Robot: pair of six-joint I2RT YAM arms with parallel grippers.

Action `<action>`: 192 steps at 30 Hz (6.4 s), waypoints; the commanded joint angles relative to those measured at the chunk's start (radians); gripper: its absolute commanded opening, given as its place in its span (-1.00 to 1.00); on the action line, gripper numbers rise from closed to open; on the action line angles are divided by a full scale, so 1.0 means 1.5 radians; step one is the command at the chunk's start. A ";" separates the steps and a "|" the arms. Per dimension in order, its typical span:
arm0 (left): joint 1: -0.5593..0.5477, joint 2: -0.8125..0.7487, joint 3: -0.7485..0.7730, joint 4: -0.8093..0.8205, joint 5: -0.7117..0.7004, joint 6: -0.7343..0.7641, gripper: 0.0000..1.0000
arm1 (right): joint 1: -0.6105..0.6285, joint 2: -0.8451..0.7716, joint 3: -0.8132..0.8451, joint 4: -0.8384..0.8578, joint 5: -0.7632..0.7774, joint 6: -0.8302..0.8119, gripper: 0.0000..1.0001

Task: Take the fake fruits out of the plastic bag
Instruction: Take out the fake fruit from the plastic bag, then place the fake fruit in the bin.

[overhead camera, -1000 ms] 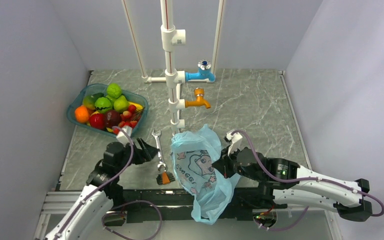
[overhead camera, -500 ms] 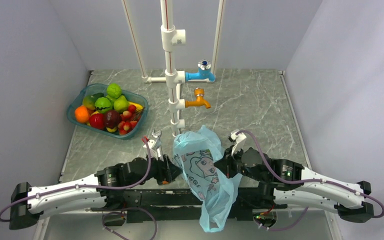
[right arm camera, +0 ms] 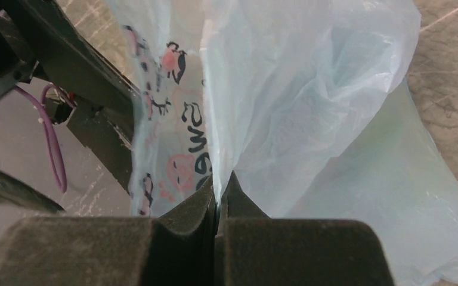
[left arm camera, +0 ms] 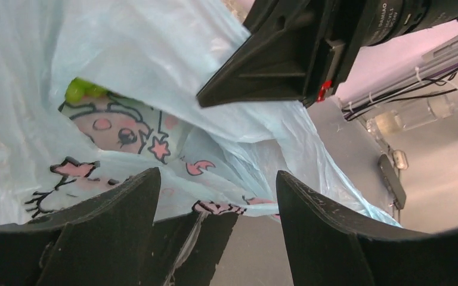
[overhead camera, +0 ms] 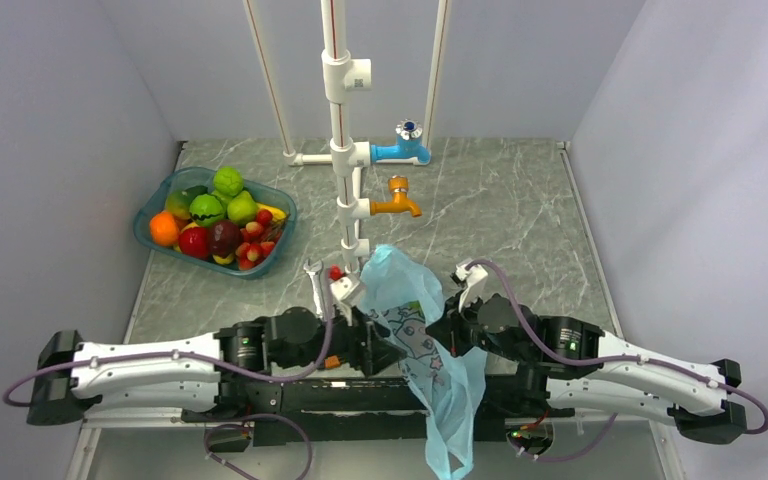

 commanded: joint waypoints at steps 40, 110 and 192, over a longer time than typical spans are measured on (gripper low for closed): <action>-0.049 0.214 0.034 -0.081 -0.240 -0.130 0.57 | 0.003 -0.046 0.039 -0.106 -0.050 0.093 -1.00; -0.022 0.223 -0.144 0.441 -0.015 -0.004 -1.00 | 0.001 0.099 -0.003 -0.031 0.157 0.088 -1.00; 0.091 -0.049 0.394 -0.417 -0.245 0.178 -1.00 | 0.000 0.113 0.087 -0.247 0.352 0.261 -1.00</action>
